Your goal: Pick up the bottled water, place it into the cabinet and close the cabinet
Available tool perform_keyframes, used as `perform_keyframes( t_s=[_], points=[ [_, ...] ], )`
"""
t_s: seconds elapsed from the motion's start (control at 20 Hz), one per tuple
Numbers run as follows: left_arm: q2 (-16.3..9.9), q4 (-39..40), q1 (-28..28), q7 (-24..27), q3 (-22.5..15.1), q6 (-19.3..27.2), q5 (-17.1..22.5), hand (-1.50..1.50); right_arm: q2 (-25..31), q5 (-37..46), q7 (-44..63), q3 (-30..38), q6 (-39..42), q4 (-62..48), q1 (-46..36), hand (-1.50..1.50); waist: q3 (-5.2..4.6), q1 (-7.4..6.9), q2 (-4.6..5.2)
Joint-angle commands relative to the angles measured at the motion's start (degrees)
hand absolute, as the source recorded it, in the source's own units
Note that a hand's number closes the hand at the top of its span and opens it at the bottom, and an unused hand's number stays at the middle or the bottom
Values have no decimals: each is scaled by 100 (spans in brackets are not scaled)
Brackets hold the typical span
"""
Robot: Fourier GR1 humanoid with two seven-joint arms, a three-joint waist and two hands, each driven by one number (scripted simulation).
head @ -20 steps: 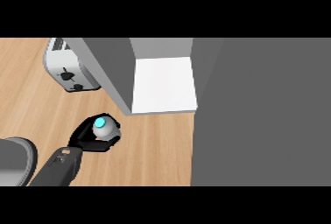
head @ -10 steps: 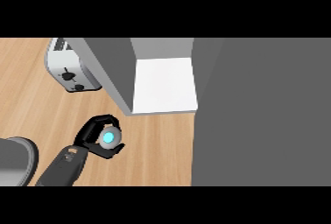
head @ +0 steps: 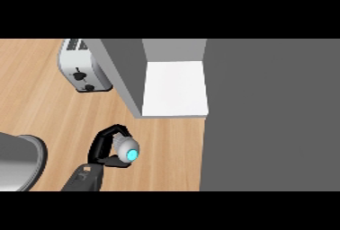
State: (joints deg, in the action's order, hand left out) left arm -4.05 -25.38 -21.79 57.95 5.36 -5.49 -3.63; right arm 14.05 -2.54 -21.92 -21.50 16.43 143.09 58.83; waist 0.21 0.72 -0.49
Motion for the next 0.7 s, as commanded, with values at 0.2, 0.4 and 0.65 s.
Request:
perform_keyframes(
  t_s=[0.2,0.4,0.65],
  points=[
    [393,-855,78,-748,-770,298,869,150,259,-152,-130,269,111,443,242,-150,-18,2,1],
    [400,-1544,95,-1371,-1723,722,1603,150,212,-311,393,275,-59,637,-151,-150,-22,-36,22],
    [403,-1980,-408,-2307,-2264,1748,2048,150,247,-96,183,-3,-65,890,454,-150,-27,100,21]
  ],
)
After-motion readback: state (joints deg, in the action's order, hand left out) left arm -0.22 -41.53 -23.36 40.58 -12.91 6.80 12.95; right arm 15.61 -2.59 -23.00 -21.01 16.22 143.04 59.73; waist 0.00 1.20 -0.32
